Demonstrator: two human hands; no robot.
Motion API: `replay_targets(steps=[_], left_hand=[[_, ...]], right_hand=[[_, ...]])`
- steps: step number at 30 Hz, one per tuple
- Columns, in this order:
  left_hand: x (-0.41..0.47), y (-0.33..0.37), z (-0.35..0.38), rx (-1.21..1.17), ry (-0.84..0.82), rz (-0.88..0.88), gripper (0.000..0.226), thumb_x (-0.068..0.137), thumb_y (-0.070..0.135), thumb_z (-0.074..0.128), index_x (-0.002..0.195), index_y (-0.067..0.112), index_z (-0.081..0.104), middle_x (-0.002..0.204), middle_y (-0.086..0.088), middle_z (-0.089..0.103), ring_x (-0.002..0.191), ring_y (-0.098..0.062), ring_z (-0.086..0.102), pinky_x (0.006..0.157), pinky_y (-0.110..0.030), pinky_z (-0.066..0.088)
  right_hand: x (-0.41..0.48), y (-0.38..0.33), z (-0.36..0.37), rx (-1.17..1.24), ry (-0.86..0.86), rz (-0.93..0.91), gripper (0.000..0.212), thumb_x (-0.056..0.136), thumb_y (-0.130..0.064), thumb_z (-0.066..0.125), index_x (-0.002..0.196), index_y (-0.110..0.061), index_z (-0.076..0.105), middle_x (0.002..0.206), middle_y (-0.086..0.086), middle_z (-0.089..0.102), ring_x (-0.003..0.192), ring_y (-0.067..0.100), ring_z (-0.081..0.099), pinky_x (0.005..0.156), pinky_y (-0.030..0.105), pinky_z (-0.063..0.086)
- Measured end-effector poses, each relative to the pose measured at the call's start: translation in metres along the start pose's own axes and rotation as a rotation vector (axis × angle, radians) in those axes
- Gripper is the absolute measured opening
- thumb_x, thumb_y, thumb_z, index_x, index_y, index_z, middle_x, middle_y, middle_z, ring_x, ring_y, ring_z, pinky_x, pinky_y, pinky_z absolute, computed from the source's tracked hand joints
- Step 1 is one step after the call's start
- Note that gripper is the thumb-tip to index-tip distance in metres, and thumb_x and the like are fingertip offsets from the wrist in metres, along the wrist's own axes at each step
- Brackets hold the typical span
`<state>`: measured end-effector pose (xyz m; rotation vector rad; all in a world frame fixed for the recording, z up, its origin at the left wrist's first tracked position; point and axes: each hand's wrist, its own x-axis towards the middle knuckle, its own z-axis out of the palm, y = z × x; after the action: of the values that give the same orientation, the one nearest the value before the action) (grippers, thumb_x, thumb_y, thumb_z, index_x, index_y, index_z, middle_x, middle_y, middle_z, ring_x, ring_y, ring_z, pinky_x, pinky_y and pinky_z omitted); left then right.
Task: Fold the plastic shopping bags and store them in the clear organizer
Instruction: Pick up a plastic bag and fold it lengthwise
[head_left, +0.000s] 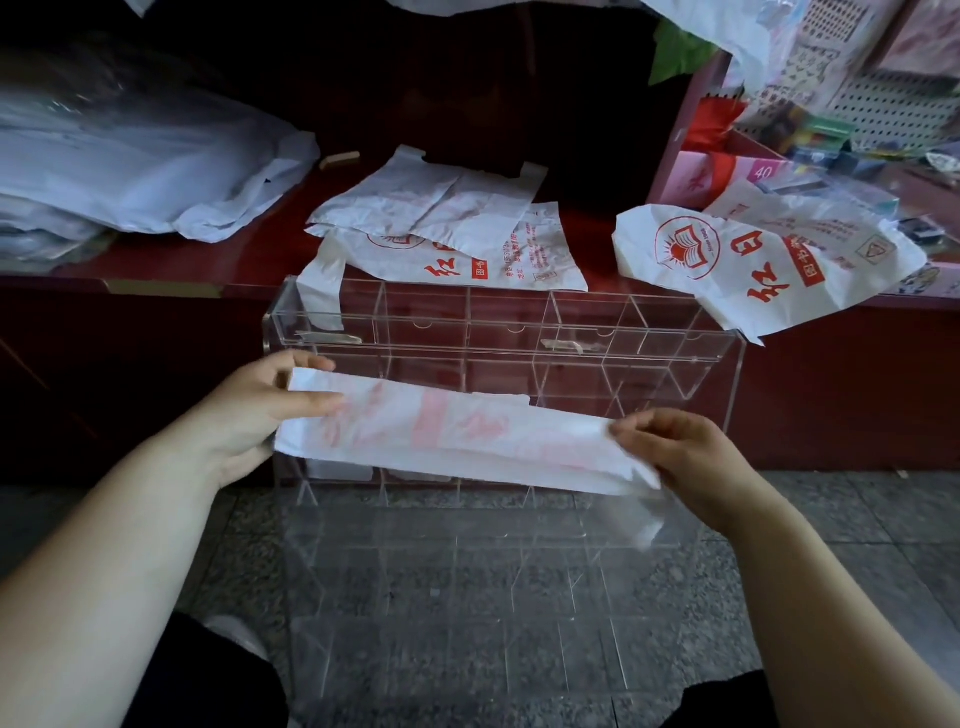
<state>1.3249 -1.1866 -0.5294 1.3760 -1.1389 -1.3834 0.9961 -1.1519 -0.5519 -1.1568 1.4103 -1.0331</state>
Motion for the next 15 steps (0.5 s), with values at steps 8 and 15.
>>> replay_targets(steps=[8, 15], left_hand=[[-0.009, 0.014, 0.007, -0.033, 0.112, 0.249, 0.032, 0.079, -0.014, 0.053, 0.082, 0.017, 0.056, 0.056, 0.014, 0.067, 0.054, 0.003, 0.063, 0.058, -0.009, 0.051], [-0.045, 0.046, 0.044, 0.291, -0.213, 0.384, 0.042, 0.072, -0.014, 0.063, 0.068, 0.027, 0.07, 0.045, 0.013, 0.06, 0.048, 0.007, 0.055, 0.053, -0.003, 0.041]], right_hand=[[-0.003, -0.001, 0.001, -0.273, -0.16, 0.08, 0.029, 0.082, 0.0, 0.061, 0.108, -0.012, 0.056, 0.082, 0.004, 0.061, 0.076, 0.013, 0.059, 0.067, 0.017, 0.048], [-0.025, -0.033, 0.05, -0.343, -0.354, -0.183, 0.04, 0.06, -0.037, 0.071, 0.097, -0.037, 0.056, 0.102, -0.022, 0.061, 0.101, -0.005, 0.057, 0.092, 0.017, 0.042]])
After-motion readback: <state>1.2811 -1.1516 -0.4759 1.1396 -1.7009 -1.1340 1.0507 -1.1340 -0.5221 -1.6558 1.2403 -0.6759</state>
